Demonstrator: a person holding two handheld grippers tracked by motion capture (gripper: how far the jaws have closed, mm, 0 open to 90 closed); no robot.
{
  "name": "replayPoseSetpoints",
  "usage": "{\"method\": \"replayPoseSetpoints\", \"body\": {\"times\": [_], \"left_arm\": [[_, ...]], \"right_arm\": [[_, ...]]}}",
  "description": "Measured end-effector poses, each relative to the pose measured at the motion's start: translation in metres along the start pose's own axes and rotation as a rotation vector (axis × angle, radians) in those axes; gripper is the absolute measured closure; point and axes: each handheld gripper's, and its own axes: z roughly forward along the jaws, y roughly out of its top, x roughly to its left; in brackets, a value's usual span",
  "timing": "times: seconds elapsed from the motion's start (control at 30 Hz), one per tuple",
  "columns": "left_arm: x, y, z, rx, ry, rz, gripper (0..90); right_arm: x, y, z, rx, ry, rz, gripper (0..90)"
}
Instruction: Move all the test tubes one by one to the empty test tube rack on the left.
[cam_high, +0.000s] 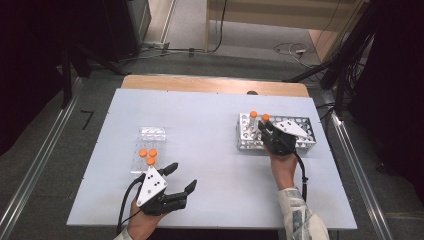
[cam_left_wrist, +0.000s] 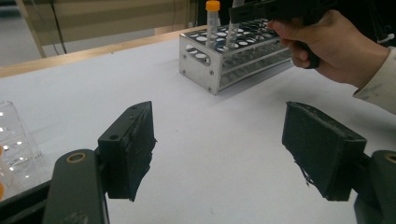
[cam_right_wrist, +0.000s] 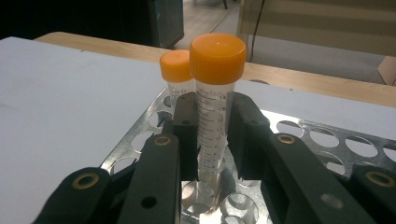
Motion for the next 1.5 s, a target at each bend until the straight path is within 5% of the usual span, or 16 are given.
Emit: {"method": "replayPoseSetpoints", "body": {"times": [0.53, 0.87, 1.2, 1.5], "left_arm": [[0.001, -0.001, 0.0, 0.003, 0.003, -0.003, 25.4], [0.001, -0.001, 0.0, -0.004, 0.005, -0.002, 25.4], [0.0, -0.001, 0.0, -0.014, 0.012, -0.004, 25.5], [-0.001, 0.0, -0.002, -0.018, 0.009, -0.003, 25.3]], "right_arm": [[-0.002, 0.02, -0.031, -0.088, 0.016, 0.0, 72.1], [0.006, 0.02, -0.063, -0.101, 0.106, -0.004, 72.2], [0.031, 0.006, -0.082, -0.073, 0.206, -0.058, 72.1], [0.063, -0.011, -0.078, -0.012, 0.294, -0.105, 72.1]]}}
